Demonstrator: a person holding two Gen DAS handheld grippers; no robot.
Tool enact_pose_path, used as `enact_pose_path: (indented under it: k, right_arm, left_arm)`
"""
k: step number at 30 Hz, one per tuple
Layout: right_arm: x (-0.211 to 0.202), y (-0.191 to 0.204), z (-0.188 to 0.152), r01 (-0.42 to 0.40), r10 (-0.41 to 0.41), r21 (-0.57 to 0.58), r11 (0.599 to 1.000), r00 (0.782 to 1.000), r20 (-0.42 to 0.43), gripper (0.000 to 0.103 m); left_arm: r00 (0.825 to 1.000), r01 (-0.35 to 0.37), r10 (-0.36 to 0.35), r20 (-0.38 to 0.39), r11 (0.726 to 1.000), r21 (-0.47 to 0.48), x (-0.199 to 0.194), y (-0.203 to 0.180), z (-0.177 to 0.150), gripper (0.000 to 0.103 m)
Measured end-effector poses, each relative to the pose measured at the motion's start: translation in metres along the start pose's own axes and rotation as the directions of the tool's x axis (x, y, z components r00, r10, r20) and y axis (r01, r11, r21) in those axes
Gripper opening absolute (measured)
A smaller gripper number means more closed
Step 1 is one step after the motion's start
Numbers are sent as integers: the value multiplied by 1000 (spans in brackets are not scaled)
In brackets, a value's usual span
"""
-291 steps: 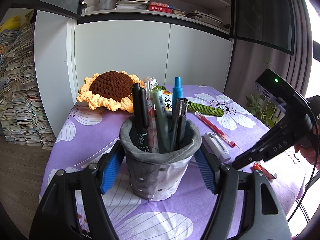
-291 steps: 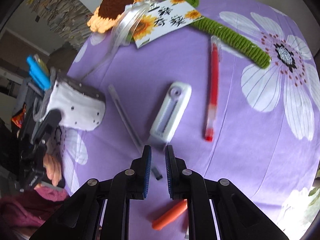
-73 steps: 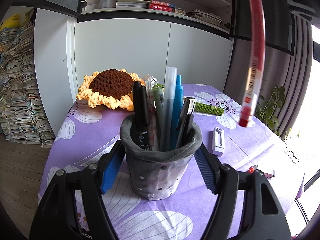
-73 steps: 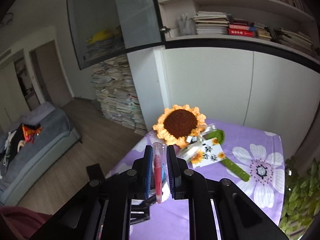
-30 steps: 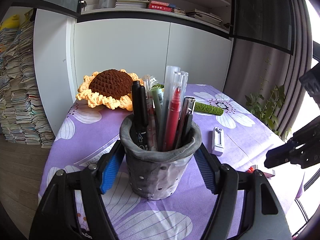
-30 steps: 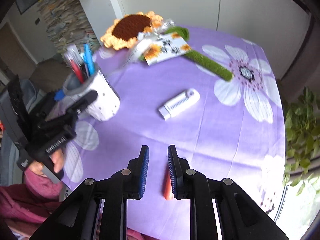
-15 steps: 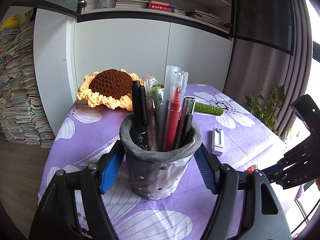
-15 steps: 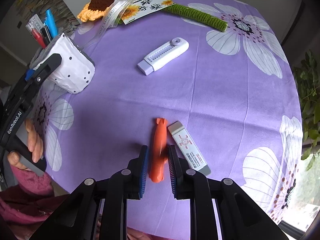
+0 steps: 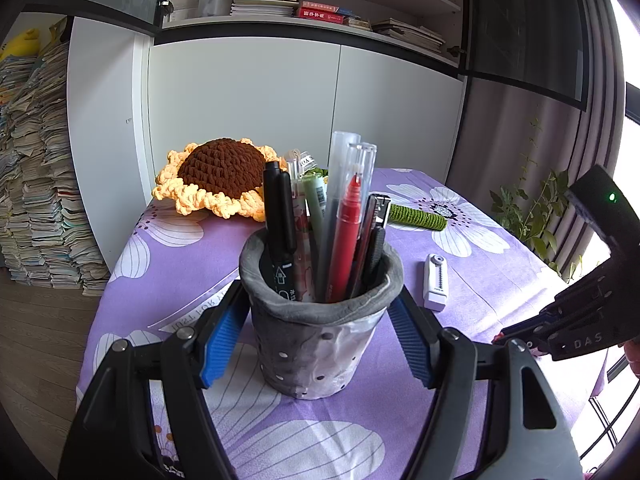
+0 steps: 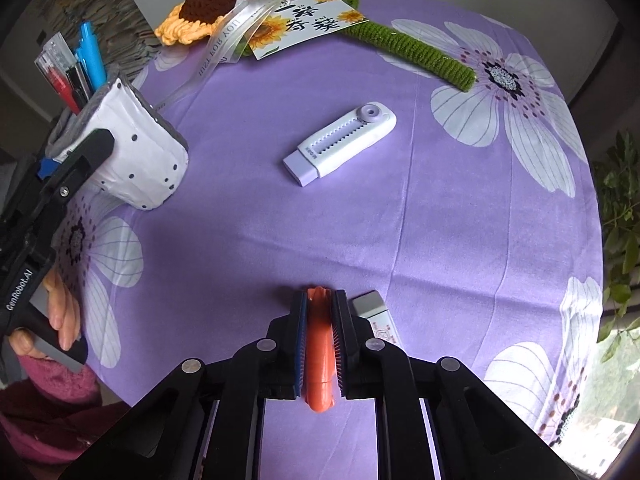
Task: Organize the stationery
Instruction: 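Grasp the orange highlighter with the right gripper and lift it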
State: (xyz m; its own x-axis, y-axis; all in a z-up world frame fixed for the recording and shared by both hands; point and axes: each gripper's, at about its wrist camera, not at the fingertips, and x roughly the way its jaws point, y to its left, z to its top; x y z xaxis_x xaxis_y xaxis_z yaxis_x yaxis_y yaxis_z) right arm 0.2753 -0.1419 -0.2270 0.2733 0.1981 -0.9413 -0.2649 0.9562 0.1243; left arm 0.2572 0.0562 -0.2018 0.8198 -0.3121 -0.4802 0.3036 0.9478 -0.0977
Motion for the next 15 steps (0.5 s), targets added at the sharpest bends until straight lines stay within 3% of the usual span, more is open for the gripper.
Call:
enact_pose_path:
  k: [4, 8, 15]
  right_arm:
    - [-30, 4, 2, -35, 35, -3, 999, 995, 93, 13]
    - [-69, 16, 3, -91, 96, -36, 995, 976, 193, 13]
    - [-137, 60, 18, -152, 213, -180, 972, 894, 393, 13]
  left_arm:
    - [1000, 0, 0, 0, 1000, 0, 0, 0, 0, 70]
    - [1000, 0, 0, 0, 1000, 0, 0, 0, 0, 70]
    - [1000, 0, 0, 0, 1000, 0, 0, 0, 0, 70]
